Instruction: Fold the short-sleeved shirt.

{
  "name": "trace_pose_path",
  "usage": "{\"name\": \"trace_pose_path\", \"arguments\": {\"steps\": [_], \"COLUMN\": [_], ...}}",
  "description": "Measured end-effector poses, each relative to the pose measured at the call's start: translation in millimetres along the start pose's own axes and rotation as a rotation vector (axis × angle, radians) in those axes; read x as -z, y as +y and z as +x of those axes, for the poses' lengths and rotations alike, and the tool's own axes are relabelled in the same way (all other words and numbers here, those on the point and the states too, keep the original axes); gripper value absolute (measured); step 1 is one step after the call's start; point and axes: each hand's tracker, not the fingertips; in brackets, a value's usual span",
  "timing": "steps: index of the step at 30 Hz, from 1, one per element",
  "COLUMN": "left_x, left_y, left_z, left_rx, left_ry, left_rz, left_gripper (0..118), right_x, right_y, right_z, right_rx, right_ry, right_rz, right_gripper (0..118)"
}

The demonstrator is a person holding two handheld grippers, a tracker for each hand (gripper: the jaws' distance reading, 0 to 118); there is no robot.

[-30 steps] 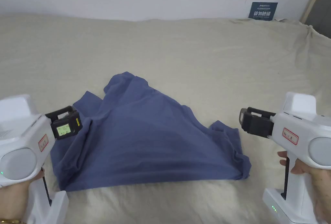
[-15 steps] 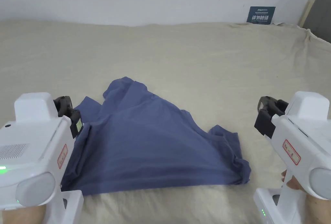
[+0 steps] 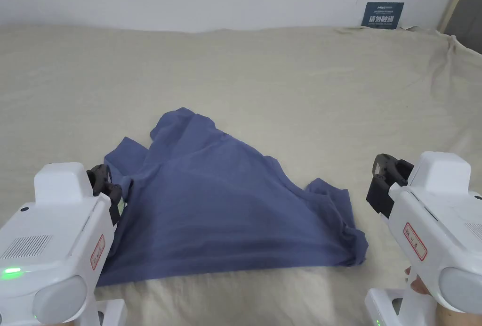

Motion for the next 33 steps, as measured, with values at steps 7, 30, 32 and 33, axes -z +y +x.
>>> {"name": "trace_pose_path", "arguments": {"steps": [7, 30, 32, 33], "left_x": [1, 128, 143, 146], "left_y": [2, 86, 82, 83], "left_z": [-5, -70, -71, -75], "left_rx": [-0.041, -0.243, -0.208, -0.212], "left_ry": [0.003, -0.043, -0.030, -0.050], "left_rz": [-0.007, -0.489, -0.554, -0.529], "left_gripper": [0, 113, 118, 118], "right_x": [2, 12, 13, 14], "right_y": [3, 8, 8, 7], "right_z": [1, 2, 2, 2], "right_rx": [0.000, -0.004, -0.011, -0.012], "right_ry": [0.003, -0.012, -0.014, -0.016], "right_rz": [0.004, 0.000, -0.007, -0.010], "right_gripper": [0, 0, 0, 0]}}
